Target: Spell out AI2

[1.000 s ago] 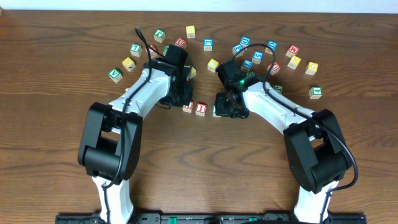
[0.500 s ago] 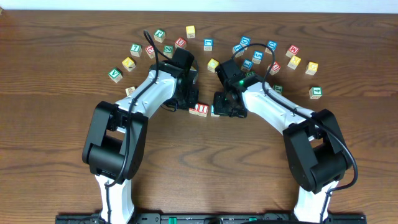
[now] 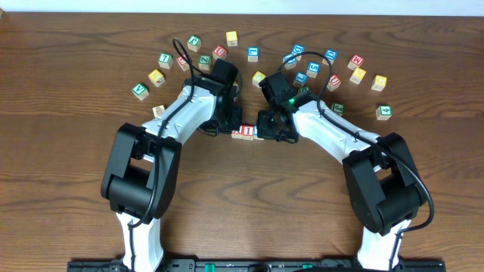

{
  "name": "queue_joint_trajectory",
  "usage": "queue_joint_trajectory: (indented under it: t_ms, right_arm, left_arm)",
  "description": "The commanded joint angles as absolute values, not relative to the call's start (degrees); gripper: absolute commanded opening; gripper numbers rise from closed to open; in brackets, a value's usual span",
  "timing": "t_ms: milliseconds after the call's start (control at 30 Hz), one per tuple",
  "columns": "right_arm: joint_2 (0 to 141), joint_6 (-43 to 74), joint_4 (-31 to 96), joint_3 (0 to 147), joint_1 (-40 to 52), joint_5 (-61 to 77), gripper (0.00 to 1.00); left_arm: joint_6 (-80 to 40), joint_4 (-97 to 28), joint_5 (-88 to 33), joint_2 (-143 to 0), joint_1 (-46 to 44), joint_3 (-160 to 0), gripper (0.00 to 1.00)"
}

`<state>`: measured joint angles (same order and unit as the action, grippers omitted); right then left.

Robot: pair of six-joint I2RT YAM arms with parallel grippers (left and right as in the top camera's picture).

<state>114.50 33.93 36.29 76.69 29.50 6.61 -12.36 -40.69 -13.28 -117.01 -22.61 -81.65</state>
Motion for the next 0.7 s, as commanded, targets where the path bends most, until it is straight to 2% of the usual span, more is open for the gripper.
queue_joint_trajectory:
  t_ms: [0,667]
  right_arm:
    - [115.4,34.7,35.3,76.3,30.1,8.1,0.04]
    - [115.4,33.1,32.4,76.3,29.5,7.0,0.03]
  left_arm:
    - [-15.6,-40.7,-14.6,-117.8,-24.1,-81.1,0.08]
    - [-21.1,-37.4,-14.6,-117.8,-25.8,-81.1,0.08]
